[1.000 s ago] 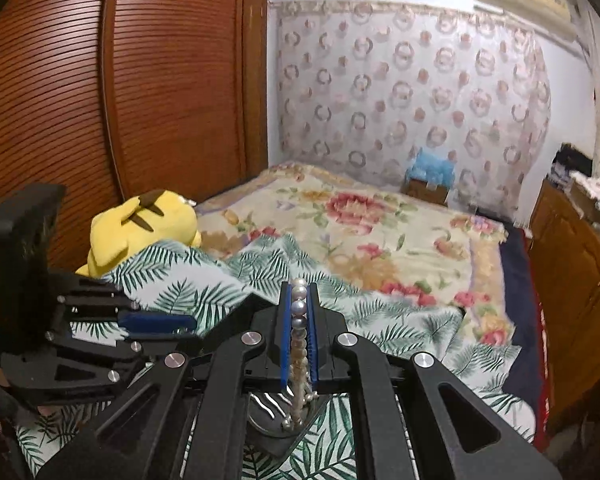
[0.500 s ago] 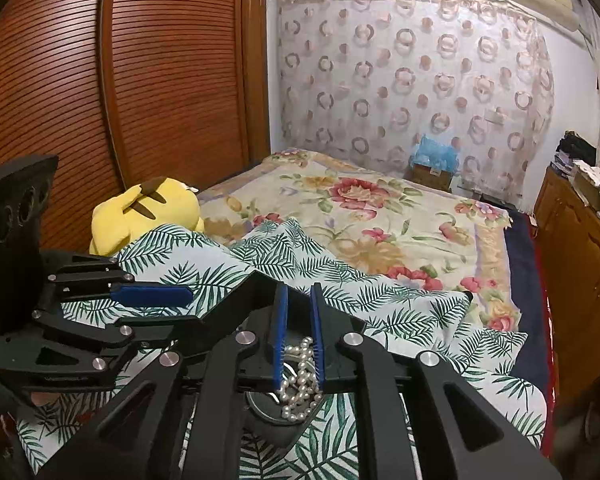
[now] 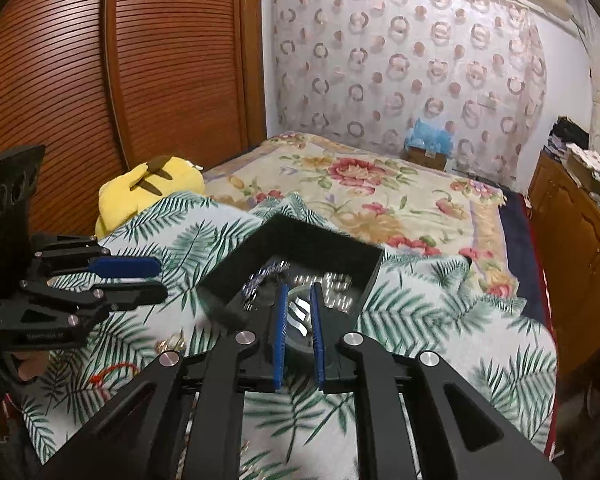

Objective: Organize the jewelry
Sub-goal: 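Grasp the brown wooden bead bracelet with the right gripper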

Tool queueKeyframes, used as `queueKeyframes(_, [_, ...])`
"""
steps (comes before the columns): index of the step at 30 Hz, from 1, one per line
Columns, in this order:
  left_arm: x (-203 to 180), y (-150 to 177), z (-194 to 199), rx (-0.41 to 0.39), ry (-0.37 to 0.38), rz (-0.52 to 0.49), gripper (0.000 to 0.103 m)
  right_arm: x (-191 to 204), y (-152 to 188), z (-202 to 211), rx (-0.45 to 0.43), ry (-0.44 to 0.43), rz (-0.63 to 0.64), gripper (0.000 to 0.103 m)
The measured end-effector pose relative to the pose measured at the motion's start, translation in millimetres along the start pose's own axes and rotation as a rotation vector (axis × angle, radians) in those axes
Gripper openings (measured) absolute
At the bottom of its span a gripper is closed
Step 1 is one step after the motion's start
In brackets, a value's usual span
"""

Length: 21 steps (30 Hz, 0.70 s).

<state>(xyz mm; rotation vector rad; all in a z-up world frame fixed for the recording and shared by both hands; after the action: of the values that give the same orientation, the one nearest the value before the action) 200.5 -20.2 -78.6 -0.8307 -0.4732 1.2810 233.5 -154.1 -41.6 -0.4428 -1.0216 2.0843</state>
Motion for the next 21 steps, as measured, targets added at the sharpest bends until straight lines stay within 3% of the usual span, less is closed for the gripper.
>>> queueKeyframes(13, [-6.8, 48.0, 38.1, -0.005, -0.022, -0.013, 0.034, 47.2, 55.3, 5.8, 0.067, -0.035, -0.004, 0.013])
queueKeyframes(16, [-3.5, 57.6, 46.4, -0.002, -0.032, -0.004, 0.034, 57.3, 65.4, 1.2, 0.086, -0.053, -0.006, 0.028])
queueKeyframes(21, [4.5, 75.6, 57.1, 0.014, -0.050, 0.014, 0.035, 71.6, 78.7, -12.1, 0.132, -0.073, 0.009, 0.028])
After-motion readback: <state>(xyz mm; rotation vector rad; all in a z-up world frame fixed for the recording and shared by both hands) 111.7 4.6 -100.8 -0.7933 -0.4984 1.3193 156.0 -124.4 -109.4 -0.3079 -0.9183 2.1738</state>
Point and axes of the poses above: each gripper's, at about its wrist camera, not at the fingertips, and z roughly against the way its jaws point, x to its left, y to its underside, the point moved 7 cm from there along -z, roughly the way its jaws point, and after that the axes turned 1 degree about z, right-handed, at the moved point
